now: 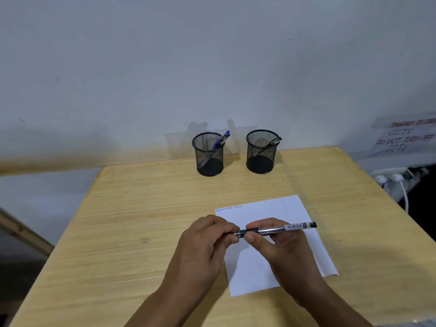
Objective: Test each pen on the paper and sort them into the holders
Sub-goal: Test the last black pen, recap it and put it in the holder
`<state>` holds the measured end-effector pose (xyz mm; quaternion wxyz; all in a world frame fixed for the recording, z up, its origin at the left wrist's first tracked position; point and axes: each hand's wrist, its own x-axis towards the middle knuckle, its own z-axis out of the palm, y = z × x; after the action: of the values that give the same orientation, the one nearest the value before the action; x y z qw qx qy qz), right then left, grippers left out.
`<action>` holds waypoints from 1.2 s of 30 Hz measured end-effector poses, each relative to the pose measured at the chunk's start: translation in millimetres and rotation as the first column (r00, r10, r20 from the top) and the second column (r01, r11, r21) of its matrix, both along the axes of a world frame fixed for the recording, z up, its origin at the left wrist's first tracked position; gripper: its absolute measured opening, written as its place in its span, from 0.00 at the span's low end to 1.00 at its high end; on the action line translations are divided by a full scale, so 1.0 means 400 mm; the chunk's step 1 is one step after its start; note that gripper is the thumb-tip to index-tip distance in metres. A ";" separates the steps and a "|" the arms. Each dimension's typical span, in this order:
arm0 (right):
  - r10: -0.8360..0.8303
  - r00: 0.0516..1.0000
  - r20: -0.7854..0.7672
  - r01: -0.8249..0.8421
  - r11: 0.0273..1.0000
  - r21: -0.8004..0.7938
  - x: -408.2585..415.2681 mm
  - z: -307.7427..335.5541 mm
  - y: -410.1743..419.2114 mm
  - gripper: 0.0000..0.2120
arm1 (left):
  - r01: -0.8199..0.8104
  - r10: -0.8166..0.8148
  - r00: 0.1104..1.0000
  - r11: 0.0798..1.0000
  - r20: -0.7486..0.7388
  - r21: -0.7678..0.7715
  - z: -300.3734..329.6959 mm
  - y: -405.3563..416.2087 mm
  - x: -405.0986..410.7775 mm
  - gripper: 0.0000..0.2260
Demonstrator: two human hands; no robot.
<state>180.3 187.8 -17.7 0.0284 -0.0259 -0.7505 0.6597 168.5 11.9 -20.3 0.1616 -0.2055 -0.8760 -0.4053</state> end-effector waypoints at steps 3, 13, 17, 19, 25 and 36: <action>-0.004 0.997 0.072 0.014 0.990 -0.139 -0.013 -0.009 0.013 0.06 | 0.005 -0.006 0.999 1.000 0.032 0.030 0.000 0.023 -0.016 0.05; -0.249 0.963 0.101 0.268 0.873 -0.408 -0.129 0.051 0.081 0.04 | -0.028 0.009 0.984 0.994 0.180 0.103 0.031 0.118 -0.124 0.13; -0.280 0.959 0.046 0.282 0.926 -0.251 -0.219 0.107 0.172 0.08 | -0.087 0.029 0.948 0.981 0.316 0.173 0.026 0.167 -0.224 0.19; -0.249 0.968 -0.009 0.248 0.966 -0.076 -0.273 0.137 0.217 0.09 | -0.117 0.032 0.920 0.974 0.390 0.196 0.021 0.193 -0.281 0.25; -0.144 0.968 -0.204 0.232 0.819 0.525 -0.433 0.235 0.311 0.05 | -0.193 0.110 0.903 0.968 0.415 0.163 0.013 0.271 -0.437 0.31; 0.086 0.990 -0.112 0.052 0.521 0.852 -0.599 0.246 0.305 0.05 | -0.305 0.231 0.900 0.940 0.370 0.155 -0.058 0.332 -0.562 0.31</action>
<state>-59.4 310.0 80.8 0.0835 0.0450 -0.9735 0.2081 -56.4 144.6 -43.5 0.0801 0.0103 -0.8632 -0.4984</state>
